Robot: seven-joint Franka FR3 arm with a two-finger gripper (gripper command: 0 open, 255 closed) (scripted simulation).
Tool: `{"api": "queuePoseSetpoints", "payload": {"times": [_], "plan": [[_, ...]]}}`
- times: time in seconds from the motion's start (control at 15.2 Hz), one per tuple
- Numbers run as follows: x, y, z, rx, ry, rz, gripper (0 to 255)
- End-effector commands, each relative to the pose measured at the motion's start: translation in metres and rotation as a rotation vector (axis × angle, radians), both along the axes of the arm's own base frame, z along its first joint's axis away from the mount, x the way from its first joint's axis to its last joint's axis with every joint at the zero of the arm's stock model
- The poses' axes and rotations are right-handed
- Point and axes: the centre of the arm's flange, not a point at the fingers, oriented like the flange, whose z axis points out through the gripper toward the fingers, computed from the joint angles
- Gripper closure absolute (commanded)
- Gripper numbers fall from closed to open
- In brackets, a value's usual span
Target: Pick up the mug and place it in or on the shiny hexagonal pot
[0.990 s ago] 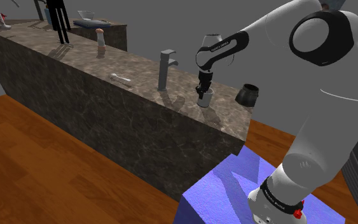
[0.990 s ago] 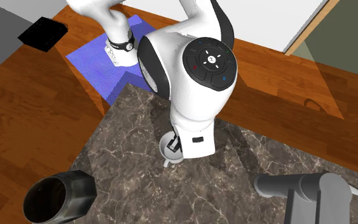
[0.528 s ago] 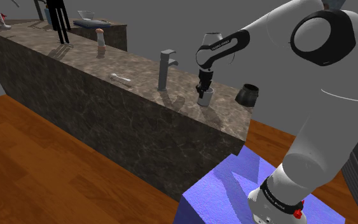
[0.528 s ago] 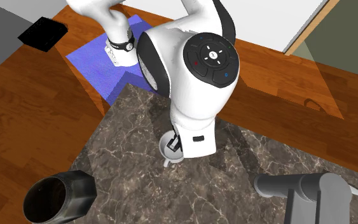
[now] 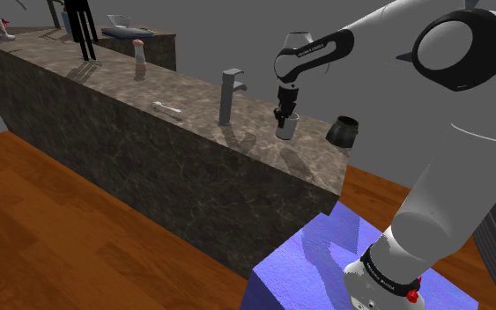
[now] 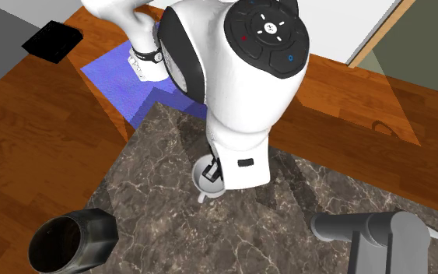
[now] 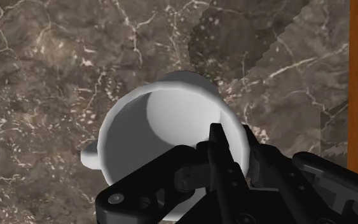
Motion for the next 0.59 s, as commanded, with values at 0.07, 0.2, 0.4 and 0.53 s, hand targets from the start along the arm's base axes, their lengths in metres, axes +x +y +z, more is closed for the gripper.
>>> {"api": "queuePoseSetpoints", "payload": {"times": [0.07,0.2,0.4,0.53], "plan": [[0.000,0.001,0.016,0.000,0.000,0.000,255],[0.000,0.001,0.027,0.000,0.000,0.000,255],[0.000,0.001,0.043,0.000,0.000,0.000,255],[0.000,0.001,0.053,0.000,0.000,0.000,255]]}}
